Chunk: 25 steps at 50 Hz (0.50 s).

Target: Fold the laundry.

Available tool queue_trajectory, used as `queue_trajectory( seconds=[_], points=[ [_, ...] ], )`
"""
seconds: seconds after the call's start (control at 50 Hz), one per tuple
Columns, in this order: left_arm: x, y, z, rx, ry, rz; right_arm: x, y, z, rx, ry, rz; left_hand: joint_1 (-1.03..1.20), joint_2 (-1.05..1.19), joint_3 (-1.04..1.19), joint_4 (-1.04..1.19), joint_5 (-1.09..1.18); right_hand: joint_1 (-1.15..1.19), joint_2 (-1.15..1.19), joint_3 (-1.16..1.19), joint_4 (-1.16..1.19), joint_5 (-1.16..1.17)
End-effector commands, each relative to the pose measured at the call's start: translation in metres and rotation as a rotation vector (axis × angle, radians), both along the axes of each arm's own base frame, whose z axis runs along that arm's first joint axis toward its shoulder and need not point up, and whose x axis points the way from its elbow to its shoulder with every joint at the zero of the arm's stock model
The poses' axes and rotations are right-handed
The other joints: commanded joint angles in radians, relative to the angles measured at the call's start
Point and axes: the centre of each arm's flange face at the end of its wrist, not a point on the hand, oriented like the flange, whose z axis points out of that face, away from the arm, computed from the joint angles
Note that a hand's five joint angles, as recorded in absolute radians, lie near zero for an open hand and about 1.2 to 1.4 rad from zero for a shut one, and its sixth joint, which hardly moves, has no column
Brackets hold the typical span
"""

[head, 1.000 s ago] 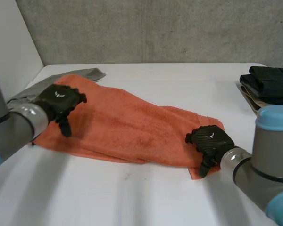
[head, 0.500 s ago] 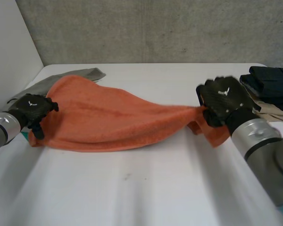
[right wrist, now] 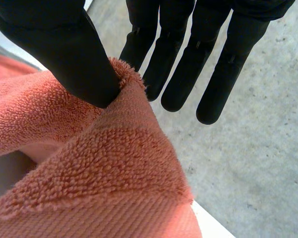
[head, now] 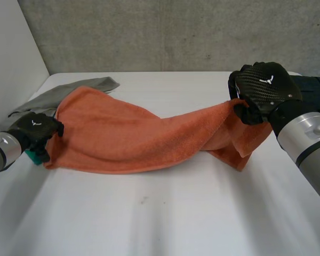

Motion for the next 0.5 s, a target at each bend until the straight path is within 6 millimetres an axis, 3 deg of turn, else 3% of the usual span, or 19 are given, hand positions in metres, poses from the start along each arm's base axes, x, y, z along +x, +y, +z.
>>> queue_trajectory(
  seconds=[0.02,0.18,0.34,0.46,0.5],
  points=[
    [0.001,0.005,-0.016,0.017,-0.057,-0.023,0.003,-0.002,-0.007,0.006,0.023,-0.004,0.069,0.07,0.071,0.07,0.079,0.273,0.219,0.209,0.202,0.232],
    [-0.002,-0.009,-0.044,0.008,-0.142,-0.071,0.004,-0.001,-0.009,0.009,0.026,0.0,0.095,0.096,0.098,0.097,0.106,0.273,0.219,0.209,0.202,0.232],
    [-0.006,-0.029,-0.05,-0.069,-0.175,-0.044,-0.001,-0.006,-0.011,0.013,0.029,-0.016,0.227,0.228,0.23,0.229,0.238,0.273,0.219,0.209,0.202,0.232],
    [-0.013,-0.036,-0.05,-0.103,-0.179,-0.063,-0.004,-0.009,-0.011,0.015,0.028,-0.03,0.863,0.864,0.865,0.865,0.874,0.273,0.219,0.209,0.202,0.232],
    [-0.016,-0.038,-0.045,-0.123,-0.186,-0.067,-0.006,-0.012,-0.01,0.013,0.026,-0.037,0.864,0.865,0.866,0.866,0.875,0.273,0.219,0.209,0.202,0.232]
  ],
)
